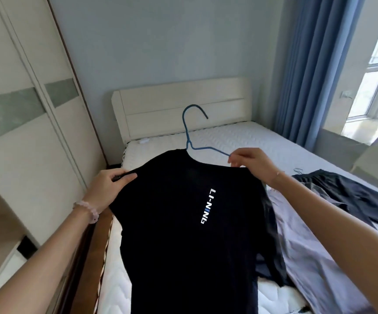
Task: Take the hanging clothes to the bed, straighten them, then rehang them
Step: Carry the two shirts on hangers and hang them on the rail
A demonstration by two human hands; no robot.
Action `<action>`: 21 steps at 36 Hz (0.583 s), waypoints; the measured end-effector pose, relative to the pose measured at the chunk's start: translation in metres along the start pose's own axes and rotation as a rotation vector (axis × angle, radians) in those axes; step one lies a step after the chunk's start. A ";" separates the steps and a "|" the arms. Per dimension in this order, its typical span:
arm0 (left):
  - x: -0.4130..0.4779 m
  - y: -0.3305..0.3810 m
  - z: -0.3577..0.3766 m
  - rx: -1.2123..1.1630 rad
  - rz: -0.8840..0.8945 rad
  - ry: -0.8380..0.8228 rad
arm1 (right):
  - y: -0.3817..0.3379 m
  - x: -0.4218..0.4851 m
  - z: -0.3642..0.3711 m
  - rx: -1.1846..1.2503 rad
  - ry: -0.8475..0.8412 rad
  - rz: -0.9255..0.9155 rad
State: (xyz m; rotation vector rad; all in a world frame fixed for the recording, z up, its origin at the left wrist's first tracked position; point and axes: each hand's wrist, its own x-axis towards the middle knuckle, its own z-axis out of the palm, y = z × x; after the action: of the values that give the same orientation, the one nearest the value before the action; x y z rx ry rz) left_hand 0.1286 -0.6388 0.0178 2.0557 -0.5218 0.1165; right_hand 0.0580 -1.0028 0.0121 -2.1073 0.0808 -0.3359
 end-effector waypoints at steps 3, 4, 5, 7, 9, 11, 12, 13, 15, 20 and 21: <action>-0.003 -0.007 0.003 -0.025 0.007 -0.021 | -0.004 -0.021 -0.014 -0.024 0.049 0.023; -0.006 -0.008 0.006 -0.059 0.001 -0.009 | -0.004 -0.027 -0.018 -0.020 0.066 0.036; -0.009 -0.008 0.010 -0.100 -0.008 0.008 | -0.004 -0.034 -0.023 -0.015 0.088 0.050; -0.013 -0.010 0.017 -0.174 -0.030 0.048 | 0.000 -0.044 -0.032 -0.009 0.148 0.075; -0.014 -0.015 0.023 -0.222 -0.050 0.073 | 0.004 -0.054 -0.042 -0.010 0.198 0.095; -0.013 -0.018 0.028 -0.244 -0.062 0.071 | 0.008 -0.064 -0.052 -0.027 0.210 0.105; -0.013 -0.017 0.032 -0.243 -0.058 0.066 | 0.009 -0.067 -0.057 -0.032 0.213 0.104; -0.011 -0.016 0.036 -0.242 -0.052 0.062 | 0.010 -0.071 -0.062 -0.032 0.221 0.103; -0.008 -0.007 0.045 -0.242 -0.040 0.038 | 0.011 -0.077 -0.075 -0.029 0.253 0.104; 0.001 0.042 0.080 -0.077 0.080 -0.158 | 0.019 -0.089 -0.107 -0.037 0.270 0.093; 0.002 0.056 0.091 -0.017 0.116 -0.198 | 0.021 -0.090 -0.113 -0.037 0.271 0.095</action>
State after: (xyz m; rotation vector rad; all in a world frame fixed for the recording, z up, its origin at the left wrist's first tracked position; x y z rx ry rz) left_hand 0.0960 -0.7405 0.0155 2.0308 -0.7619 -0.0230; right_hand -0.0573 -1.0898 0.0320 -2.0749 0.3474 -0.5645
